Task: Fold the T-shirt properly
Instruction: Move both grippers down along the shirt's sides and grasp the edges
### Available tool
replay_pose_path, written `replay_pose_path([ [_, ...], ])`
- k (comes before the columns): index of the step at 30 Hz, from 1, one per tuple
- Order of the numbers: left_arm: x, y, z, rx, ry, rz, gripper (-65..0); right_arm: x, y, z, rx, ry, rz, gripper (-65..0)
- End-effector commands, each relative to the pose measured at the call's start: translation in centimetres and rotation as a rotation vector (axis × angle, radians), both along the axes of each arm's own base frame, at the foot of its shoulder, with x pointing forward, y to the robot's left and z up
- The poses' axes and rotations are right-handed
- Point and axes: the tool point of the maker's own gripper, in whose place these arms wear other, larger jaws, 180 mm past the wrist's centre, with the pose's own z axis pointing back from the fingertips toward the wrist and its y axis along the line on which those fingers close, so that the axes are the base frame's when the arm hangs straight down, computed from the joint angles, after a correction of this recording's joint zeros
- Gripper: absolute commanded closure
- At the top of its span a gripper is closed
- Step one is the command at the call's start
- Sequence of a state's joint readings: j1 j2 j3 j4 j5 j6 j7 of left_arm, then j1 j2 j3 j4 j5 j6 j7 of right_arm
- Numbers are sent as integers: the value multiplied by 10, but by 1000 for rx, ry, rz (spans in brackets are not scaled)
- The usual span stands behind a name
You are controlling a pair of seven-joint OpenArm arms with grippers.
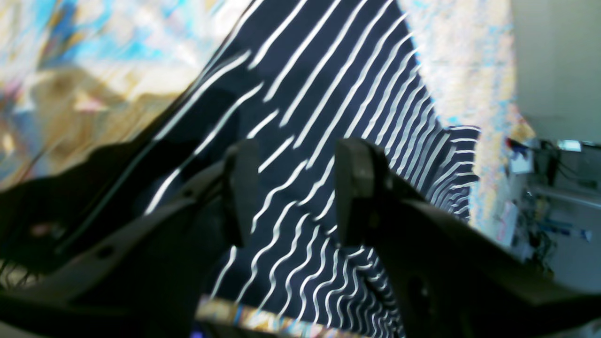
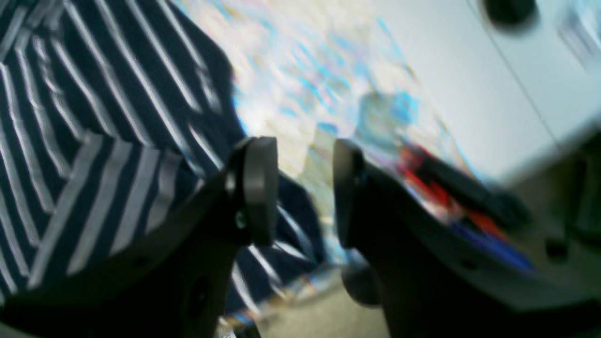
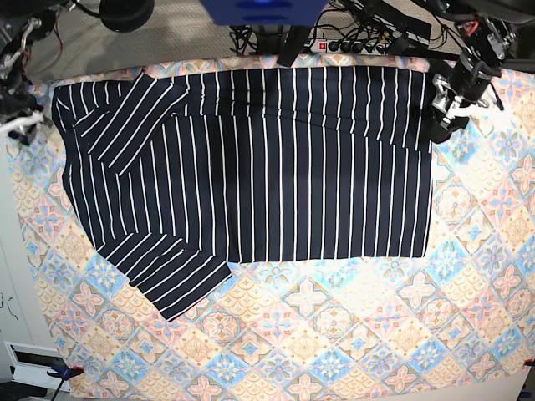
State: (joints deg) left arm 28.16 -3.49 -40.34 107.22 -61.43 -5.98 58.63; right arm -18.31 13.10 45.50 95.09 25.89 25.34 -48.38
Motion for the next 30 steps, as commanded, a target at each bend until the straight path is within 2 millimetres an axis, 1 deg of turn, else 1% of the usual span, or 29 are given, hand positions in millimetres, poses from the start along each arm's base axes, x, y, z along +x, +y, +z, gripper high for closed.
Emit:
replay_pose_path([
  [1, 13, 8, 14, 32, -54, -2, -266, 18, -5, 20, -46, -49, 40, -195],
  [3, 24, 12, 20, 59, -75, -5, -266, 35, 4, 20, -46, -51, 94, -195],
  [5, 40, 18, 29, 105, -100, -16, -266, 58, 16, 24, -44, -71, 151, -195],
  [7, 53, 23, 32, 130, -114, -12, -266, 76, 24, 28, -47, -83, 195, -195],
  [9, 65, 30, 31, 136, -116, -7, -266, 90, 30, 31, -44, -93, 225, -195],
  [12, 80, 37, 20, 110, -87, -6, -264, 110, 43, 32, -29, -112, 264, -195],
  [14, 88, 43, 17, 115, -77, 3, -265, 117, 48, 31, -26, -110, 278, -195],
  [19, 114, 56, 11, 129, -60, 29, -265, 134, 61, 28, -94, -70, 337, -195],
  [24, 142, 63, -4, 122, -13, 50, -264, 154, 81, 34, -107, -88, 399, -195],
  [27, 158, 68, -7, 134, -5, 69, -263, 160, 88, 36, -107, -95, 417, -195],
  [30, 174, 62, -18, 149, 13, 58, -264, 160, 89, 35, -105, -93, 419, -195],
])
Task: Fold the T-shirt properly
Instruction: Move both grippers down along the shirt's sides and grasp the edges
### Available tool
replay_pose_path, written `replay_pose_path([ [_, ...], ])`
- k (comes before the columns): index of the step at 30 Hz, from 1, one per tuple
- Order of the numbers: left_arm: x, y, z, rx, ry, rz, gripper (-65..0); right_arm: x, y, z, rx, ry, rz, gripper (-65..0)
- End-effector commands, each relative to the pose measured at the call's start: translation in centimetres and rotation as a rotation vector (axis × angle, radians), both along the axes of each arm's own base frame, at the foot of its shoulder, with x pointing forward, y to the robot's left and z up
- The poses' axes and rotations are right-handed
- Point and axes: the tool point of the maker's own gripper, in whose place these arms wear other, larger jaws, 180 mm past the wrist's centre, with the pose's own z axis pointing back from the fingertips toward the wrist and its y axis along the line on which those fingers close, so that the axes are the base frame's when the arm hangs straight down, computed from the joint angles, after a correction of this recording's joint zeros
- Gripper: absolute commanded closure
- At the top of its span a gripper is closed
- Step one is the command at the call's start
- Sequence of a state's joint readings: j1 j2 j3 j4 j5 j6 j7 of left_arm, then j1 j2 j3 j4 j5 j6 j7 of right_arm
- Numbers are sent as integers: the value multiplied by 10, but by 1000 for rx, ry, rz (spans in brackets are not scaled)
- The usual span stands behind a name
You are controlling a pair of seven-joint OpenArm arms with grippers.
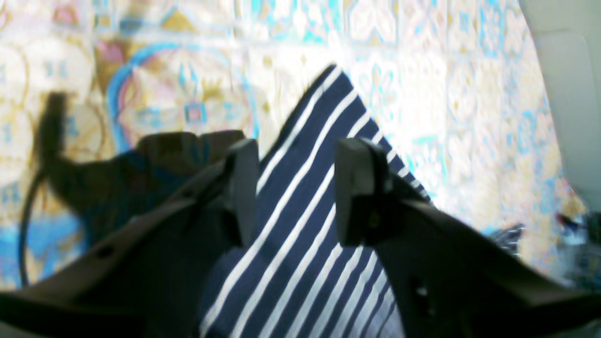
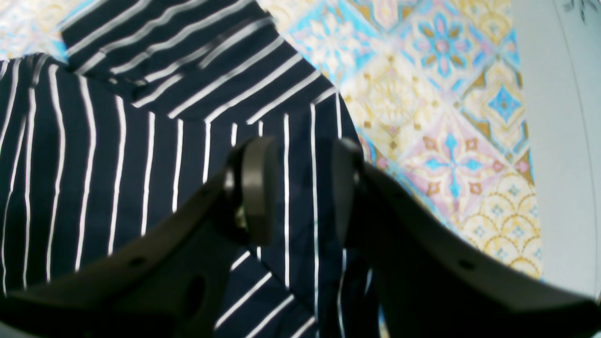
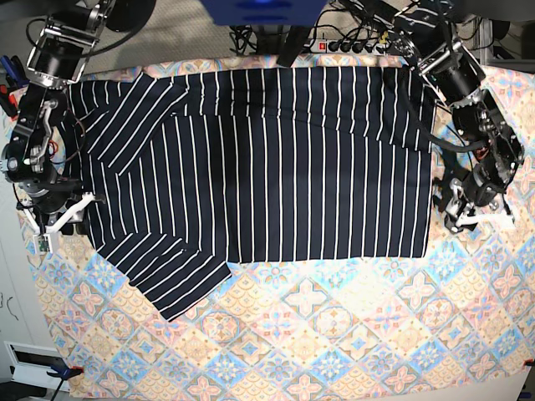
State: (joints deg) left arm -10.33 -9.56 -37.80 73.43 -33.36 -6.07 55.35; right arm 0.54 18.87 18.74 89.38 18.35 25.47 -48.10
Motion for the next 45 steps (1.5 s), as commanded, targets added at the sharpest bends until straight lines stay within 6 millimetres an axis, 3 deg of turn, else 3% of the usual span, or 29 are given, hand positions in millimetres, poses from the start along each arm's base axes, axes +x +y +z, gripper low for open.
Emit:
replay_pose_path([
  [1, 15, 0, 11, 19, -35, -12, -264, 9, -5, 17, -14, -55, 3, -195],
  [5, 28, -9, -7, 21, -21, -14, -262, 9, -1, 15, -2, -53, 3, -195],
  [12, 27, -11, -38, 6, 20, 27, -263, 8, 0, 16, -5, -55, 7, -195],
  [21, 26, -12, -42, 17, 28, 30, -261, 8, 0, 16, -6, -56, 8, -195],
  [29, 33, -73, -57, -2, 55, -111, -258, 9, 1, 18, -4, -60, 8, -195],
  [33, 31, -82, -61, -17, 60, -116, -256, 9, 1, 17, -4, -58, 8, -195],
  [36, 32, -86, -61, -25, 55, -120, -195, 9, 1, 17, -4, -58, 8, -195],
  [40, 31, -85, -61, -27, 55, -116, 0, 8, 0, 15, -1, -55, 4, -195],
  [45, 31, -84, -60, -24, 55, -116, 0, 19, -5, 12, 21, -50, -14, -195],
])
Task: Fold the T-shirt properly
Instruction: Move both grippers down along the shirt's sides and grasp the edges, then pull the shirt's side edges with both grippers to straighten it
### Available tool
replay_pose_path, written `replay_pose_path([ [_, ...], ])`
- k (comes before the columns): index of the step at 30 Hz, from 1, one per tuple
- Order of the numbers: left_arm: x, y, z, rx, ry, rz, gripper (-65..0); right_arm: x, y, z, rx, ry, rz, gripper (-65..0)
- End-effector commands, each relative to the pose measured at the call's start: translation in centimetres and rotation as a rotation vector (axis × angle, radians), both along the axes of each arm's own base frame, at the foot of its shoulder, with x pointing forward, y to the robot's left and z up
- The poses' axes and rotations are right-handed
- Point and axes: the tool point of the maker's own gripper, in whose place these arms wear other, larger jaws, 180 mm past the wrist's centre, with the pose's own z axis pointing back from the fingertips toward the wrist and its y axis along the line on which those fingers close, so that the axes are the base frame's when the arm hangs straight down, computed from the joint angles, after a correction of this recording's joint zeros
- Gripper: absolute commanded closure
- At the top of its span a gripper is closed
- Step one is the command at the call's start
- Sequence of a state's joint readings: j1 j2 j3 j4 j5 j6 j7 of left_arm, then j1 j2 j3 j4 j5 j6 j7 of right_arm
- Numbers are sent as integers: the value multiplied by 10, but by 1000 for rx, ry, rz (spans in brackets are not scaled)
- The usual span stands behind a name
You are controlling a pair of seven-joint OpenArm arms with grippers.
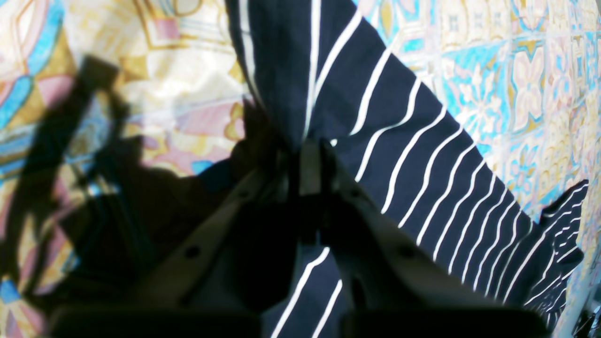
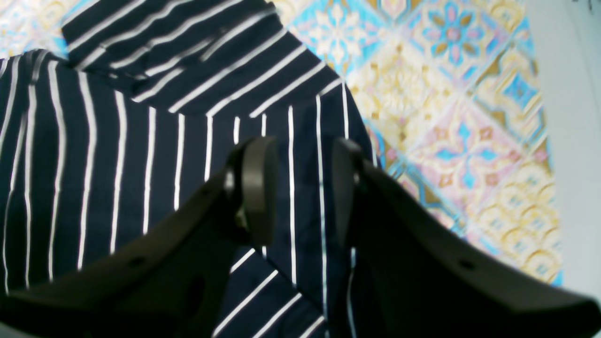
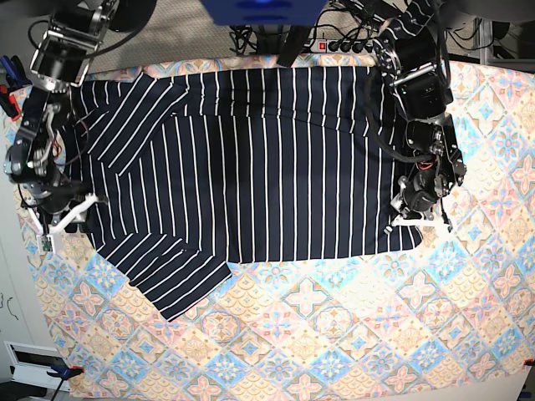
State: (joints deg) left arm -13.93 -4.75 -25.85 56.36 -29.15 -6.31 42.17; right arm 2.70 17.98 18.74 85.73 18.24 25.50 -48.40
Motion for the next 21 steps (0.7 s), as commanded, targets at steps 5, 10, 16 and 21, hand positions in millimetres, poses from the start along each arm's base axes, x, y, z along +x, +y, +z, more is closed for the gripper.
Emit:
replay_pose_path([
  [5, -1, 18, 13, 46, -32, 5, 0, 33, -19, 10, 0, -18, -4, -195],
  [10, -11, 30, 9, 66, -11, 7, 0, 70, -10, 4, -68, -5, 123, -196],
  [16, -21, 37, 8, 90, -5, 6, 0, 90, -7, -21, -78, 39, 170, -235],
  [21, -26, 41, 13, 114, -17, 2, 0, 93, -15, -36, -59, 45, 147, -332],
])
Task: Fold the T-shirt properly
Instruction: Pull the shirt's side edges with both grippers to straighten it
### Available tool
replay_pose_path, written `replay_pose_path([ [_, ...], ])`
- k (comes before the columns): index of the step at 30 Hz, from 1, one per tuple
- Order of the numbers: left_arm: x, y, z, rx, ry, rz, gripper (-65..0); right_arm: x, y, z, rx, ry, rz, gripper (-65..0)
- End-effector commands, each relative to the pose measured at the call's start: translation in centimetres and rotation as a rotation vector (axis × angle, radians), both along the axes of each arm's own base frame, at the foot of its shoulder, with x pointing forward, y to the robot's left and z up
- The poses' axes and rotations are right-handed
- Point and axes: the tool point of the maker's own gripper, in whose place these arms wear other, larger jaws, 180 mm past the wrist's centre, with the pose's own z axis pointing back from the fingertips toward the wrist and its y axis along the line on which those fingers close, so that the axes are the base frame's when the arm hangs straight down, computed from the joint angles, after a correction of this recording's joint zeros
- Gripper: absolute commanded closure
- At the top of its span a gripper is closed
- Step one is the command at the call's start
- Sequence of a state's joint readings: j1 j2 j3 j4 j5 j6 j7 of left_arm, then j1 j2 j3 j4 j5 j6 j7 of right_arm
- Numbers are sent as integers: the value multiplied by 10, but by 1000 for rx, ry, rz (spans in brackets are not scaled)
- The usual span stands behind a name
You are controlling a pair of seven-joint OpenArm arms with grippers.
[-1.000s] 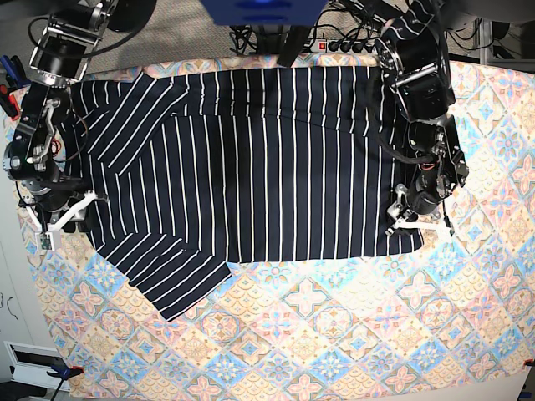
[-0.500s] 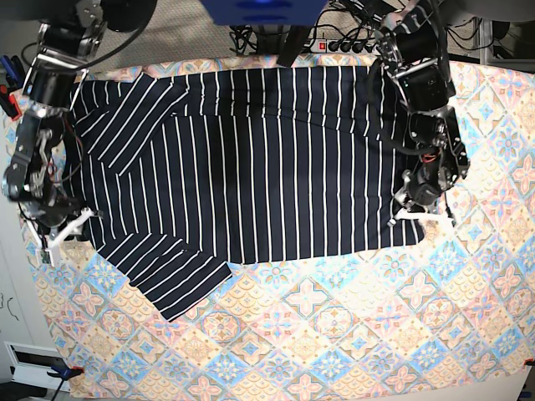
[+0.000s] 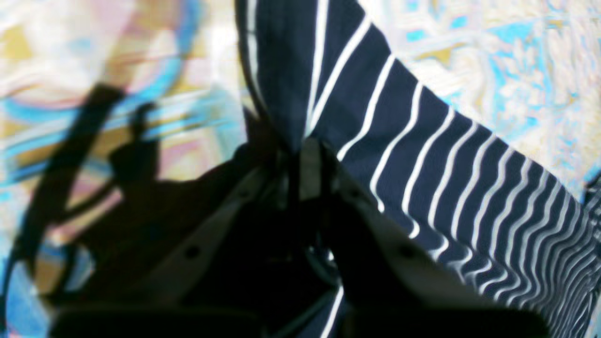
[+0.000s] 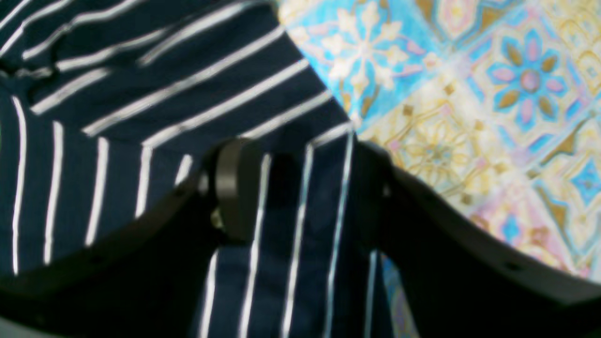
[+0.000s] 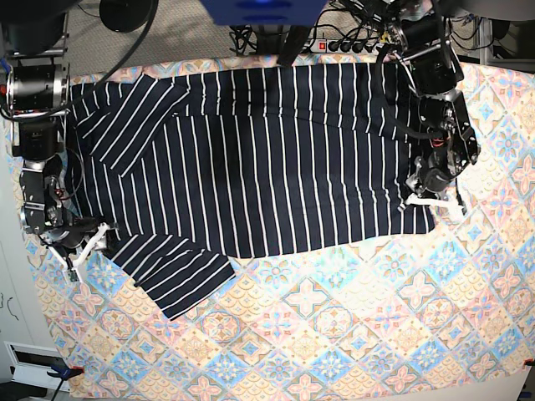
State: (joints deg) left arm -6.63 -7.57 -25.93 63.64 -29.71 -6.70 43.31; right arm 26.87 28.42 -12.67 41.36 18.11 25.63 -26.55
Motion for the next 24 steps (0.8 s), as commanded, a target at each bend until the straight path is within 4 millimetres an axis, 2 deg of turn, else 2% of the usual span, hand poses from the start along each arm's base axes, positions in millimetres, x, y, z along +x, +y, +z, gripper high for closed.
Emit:
replay_pose_path([
  [1, 11, 8, 13, 25, -37, 5, 0, 20, -10, 25, -1, -81, -14, -334],
  [9, 10, 10, 13, 28, -36, 5, 0, 12, -16, 4, 3, -70, -25, -334],
  [24, 10, 8, 13, 24, -36, 6, 0, -4, -23, -19, 19, -68, -55, -335],
])
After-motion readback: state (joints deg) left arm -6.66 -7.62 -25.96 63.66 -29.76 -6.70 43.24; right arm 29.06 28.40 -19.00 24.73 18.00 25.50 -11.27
